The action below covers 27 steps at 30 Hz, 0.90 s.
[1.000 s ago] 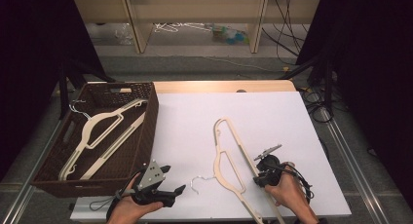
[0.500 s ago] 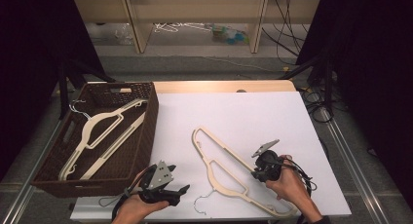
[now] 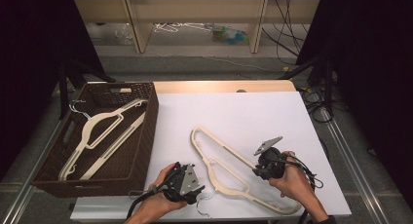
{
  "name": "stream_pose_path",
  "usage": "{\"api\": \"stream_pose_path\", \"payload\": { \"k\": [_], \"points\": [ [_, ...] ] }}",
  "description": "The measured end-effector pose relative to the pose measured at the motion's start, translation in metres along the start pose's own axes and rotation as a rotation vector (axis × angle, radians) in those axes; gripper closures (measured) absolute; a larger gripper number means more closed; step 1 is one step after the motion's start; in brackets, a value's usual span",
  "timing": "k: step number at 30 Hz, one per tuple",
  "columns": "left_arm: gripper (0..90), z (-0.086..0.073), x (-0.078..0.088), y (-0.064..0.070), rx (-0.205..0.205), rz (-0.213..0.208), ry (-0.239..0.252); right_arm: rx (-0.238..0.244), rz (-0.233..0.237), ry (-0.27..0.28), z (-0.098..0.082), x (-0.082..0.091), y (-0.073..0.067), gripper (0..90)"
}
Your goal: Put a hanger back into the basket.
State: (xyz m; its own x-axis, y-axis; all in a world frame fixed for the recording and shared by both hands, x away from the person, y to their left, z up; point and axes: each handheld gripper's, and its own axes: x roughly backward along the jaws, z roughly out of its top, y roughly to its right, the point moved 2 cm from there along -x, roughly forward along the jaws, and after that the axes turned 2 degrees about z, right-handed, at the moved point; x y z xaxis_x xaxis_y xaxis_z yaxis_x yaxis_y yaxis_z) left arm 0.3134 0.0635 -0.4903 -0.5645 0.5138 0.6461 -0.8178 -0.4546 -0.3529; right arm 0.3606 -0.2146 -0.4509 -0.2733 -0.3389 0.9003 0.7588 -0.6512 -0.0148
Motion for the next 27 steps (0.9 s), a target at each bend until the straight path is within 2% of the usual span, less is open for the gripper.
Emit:
{"api": "stream_pose_path", "payload": {
  "k": [5, 8, 11, 13, 14, 15, 16, 17, 19, 21, 25, 26, 27],
  "points": [
    [28.1, 0.005, -0.008, 0.006, -0.091, 0.014, -0.013, 0.007, 0.003, 0.006, 0.001, 0.002, -0.001, 79.2],
    [28.1, 0.008, -0.012, 0.007, -0.111, 0.014, -0.010, 0.004, 0.012, 0.006, 0.001, 0.004, -0.001, 79.2],
    [28.2, 0.013, -0.017, 0.010, -0.149, 0.023, -0.015, 0.006, 0.010, 0.009, 0.003, 0.006, -0.002, 79.2],
    [28.6, 0.015, -0.019, 0.013, -0.167, 0.011, -0.014, 0.023, 0.010, 0.020, 0.004, 0.007, -0.001, 79.2],
    [29.0, 0.016, -0.022, 0.016, -0.154, 0.004, -0.020, 0.030, 0.014, 0.027, 0.004, 0.008, -0.001, 79.2],
    [29.0, 0.016, -0.023, 0.016, -0.160, 0.001, -0.027, 0.023, 0.014, 0.024, 0.005, 0.009, -0.001, 79.2],
    [29.2, 0.018, -0.024, 0.015, -0.177, 0.015, -0.025, 0.028, 0.012, 0.027, 0.005, 0.009, -0.001, 79.2],
    [29.4, 0.018, -0.026, 0.016, -0.168, 0.007, -0.034, 0.026, 0.013, 0.027, 0.005, 0.010, -0.001, 79.2],
    [27.7, 0.020, -0.027, 0.015, -0.185, 0.017, -0.033, 0.036, 0.013, 0.031, 0.005, 0.010, 0.000, 79.2],
    [28.5, 0.021, -0.028, 0.016, -0.214, 0.030, -0.026, 0.036, 0.010, 0.037, 0.006, 0.012, 0.001, 79.2],
    [27.8, 0.022, -0.027, 0.017, -0.233, 0.047, -0.018, 0.038, 0.017, 0.041, 0.005, 0.013, 0.002, 79.2],
    [27.9, 0.023, -0.027, 0.017, -0.254, 0.056, -0.012, 0.038, 0.018, 0.048, 0.005, 0.013, 0.003, 79.2],
    [27.9, 0.023, -0.027, 0.017, -0.256, 0.055, -0.007, 0.041, 0.022, 0.047, 0.005, 0.013, 0.004, 79.2]
  ]
}}
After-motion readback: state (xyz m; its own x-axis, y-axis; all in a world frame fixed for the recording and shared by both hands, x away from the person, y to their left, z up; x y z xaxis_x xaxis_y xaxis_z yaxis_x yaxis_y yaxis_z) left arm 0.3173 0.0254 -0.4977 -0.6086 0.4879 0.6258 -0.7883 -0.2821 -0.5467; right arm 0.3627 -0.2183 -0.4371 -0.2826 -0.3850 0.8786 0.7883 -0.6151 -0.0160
